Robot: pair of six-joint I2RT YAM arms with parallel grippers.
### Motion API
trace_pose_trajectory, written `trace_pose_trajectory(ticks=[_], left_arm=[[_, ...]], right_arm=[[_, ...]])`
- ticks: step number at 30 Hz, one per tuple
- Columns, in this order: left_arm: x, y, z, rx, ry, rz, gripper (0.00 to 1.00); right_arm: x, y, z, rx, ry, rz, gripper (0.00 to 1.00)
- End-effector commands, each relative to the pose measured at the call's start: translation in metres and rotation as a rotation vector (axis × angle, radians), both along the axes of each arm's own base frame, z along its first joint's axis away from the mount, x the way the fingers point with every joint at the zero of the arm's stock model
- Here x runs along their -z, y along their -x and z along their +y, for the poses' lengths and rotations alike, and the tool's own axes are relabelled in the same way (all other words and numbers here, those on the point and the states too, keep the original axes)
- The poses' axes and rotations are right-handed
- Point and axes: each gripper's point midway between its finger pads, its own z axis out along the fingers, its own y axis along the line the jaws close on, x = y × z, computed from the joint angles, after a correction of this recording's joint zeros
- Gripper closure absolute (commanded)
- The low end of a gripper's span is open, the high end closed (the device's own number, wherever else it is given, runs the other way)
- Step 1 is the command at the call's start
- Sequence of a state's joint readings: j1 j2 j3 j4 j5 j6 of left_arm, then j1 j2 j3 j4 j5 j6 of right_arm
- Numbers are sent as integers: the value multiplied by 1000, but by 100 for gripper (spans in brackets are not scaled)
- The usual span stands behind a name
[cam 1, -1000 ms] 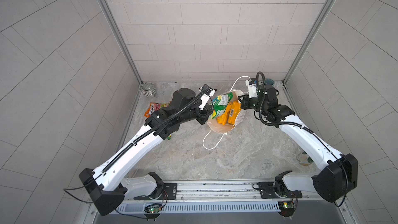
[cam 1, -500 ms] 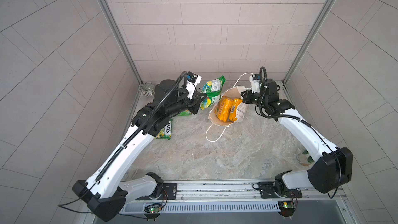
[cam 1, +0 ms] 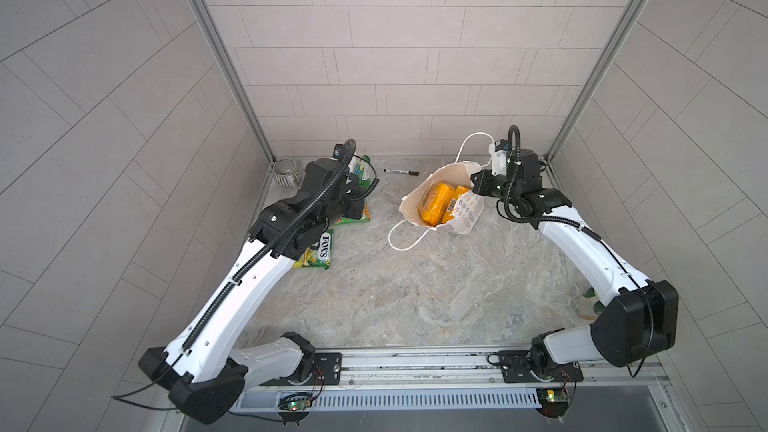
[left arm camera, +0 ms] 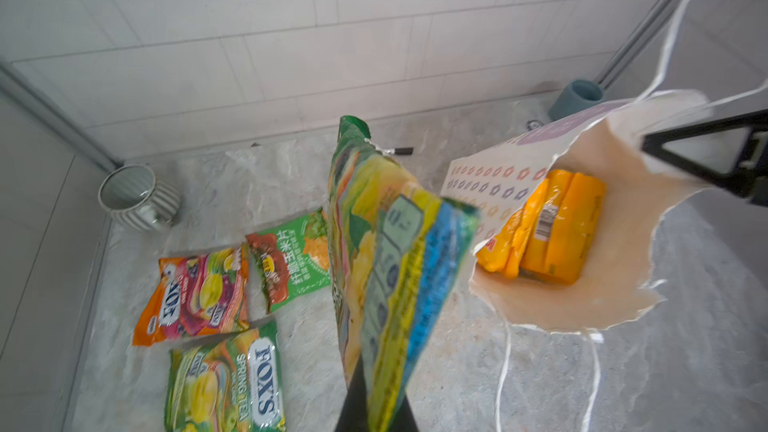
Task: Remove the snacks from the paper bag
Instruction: 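Carry the green-blue pack beside the FOX'S packs and lower it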
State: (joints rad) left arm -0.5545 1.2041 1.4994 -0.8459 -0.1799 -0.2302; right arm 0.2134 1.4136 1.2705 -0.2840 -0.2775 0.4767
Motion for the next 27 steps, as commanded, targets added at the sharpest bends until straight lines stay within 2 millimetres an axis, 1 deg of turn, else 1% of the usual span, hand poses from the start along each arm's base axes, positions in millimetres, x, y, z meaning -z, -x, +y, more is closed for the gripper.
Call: trace_pose_trajectory(ticks=[1, 5, 7, 10, 15, 18, 22, 24, 27], left_arm=[[32, 0, 17, -96, -94, 120, 100], [76, 0, 21, -140, -155, 233, 100], [93, 0, 25, -174, -188, 284, 100], [113, 0, 31, -222, -248, 356, 100], [150, -3, 25, -242, -318, 503, 100], [171, -5, 28, -274, -397, 585, 100], [193, -10, 33, -317, -464, 615, 100], [199, -13, 37, -336, -495, 615, 100], [203, -16, 44, -371, -548, 603, 100]], right_arm=[[-2, -4, -3, 17, -13, 0, 100], [0, -3, -5, 27, -3, -5, 100], [0, -3, -5, 24, -2, 0, 100], [1, -3, -6, 22, 3, -1, 100], [0, -3, -9, 28, 9, -3, 100], [2, -4, -11, 33, 12, 0, 100], [2, -4, -13, 34, 11, -1, 100], [1, -3, -13, 31, 11, -2, 100], [2, -4, -14, 31, 10, -2, 100]])
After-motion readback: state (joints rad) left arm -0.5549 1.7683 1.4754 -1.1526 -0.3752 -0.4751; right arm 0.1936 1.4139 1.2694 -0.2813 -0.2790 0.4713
